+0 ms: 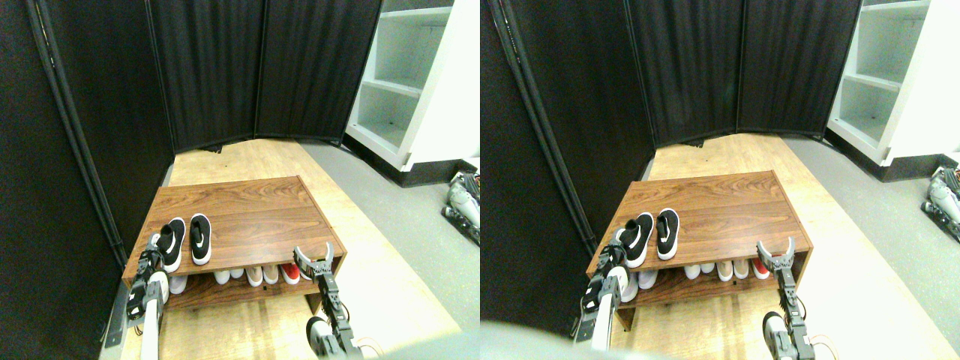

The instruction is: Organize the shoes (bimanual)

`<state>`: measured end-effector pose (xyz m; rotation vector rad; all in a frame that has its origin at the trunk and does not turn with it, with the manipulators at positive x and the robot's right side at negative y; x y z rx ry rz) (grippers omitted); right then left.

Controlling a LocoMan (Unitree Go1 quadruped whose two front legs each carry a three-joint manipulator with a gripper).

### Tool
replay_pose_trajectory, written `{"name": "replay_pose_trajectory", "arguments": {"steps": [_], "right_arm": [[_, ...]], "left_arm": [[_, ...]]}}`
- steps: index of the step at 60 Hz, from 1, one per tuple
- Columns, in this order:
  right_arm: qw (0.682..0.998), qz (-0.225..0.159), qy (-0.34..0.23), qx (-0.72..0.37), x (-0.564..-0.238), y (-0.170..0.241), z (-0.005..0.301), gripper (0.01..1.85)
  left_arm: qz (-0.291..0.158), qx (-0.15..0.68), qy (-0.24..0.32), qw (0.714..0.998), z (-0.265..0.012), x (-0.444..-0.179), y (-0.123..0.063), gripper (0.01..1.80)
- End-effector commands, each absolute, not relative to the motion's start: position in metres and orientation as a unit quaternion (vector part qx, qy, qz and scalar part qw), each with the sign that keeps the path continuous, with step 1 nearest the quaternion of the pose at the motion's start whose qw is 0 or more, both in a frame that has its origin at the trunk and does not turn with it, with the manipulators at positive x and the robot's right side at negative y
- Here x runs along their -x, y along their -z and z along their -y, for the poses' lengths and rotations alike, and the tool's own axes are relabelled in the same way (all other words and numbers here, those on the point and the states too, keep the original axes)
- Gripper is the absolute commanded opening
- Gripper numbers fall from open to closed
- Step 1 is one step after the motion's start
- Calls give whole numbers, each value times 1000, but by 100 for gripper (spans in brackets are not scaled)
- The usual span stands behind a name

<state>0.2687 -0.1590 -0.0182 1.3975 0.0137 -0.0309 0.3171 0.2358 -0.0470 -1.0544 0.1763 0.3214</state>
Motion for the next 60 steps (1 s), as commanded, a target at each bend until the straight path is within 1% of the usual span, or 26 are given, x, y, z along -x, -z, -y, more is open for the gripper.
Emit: {"name": "replay_pose_trajectory", "arguments": {"steps": [1,3,5,8,20,21,24,27,29,31,32,34,36,40,41,48,49,53,57,60], "right_arm": [[760,7,3,-650,-268,10,159,72],[761,8,1,-649,-268,11,160,73],[766,11,2,-643,-268,11,161,73],[765,10,5,-644,-268,11,161,75],[766,11,7,-643,-268,11,163,73],[772,12,3,-636,-268,12,163,72],[767,13,2,-641,-268,12,163,72],[770,14,2,-638,-268,12,164,73],[773,13,3,-634,-268,12,164,72],[773,14,4,-634,-268,13,164,72],[763,11,3,-646,-269,13,164,72],[761,10,4,-648,-268,13,164,71],[766,10,6,-643,-268,12,164,71],[764,9,9,-645,-268,12,164,71],[764,8,8,-645,-268,12,164,72],[765,8,2,-644,-268,12,164,71],[762,9,3,-648,-269,12,164,71],[760,9,1,-649,-269,13,164,70],[756,6,4,-655,-269,12,163,71],[756,6,5,-655,-269,12,162,70]], "left_arm": [[-70,500,-132,853,-225,-323,39,1],[-76,499,-126,854,-223,-323,39,1],[-85,511,-115,847,-219,-324,39,1],[-85,512,-115,847,-218,-325,42,1],[-84,517,-120,843,-214,-325,42,1],[-79,515,-123,845,-214,-324,40,1],[-70,499,-110,857,-218,-323,38,1],[-60,494,-116,859,-225,-321,37,1],[-57,489,-110,863,-230,-320,37,1],[-54,485,-110,866,-233,-318,35,1],[-51,478,-113,869,-235,-316,33,1],[-47,470,-112,874,-237,-313,31,1],[-44,464,-103,879,-240,-310,29,1],[-37,457,-86,885,-247,-305,25,1],[-37,446,-84,890,-252,-302,22,1],[-37,459,-72,885,-262,-293,11,1],[-26,442,-65,894,-267,-288,6,1],[-28,437,-47,898,-273,-283,-1,1],[-26,458,-41,888,-274,-274,-11,1],[-25,454,-27,890,-273,-270,-13,1]]}}
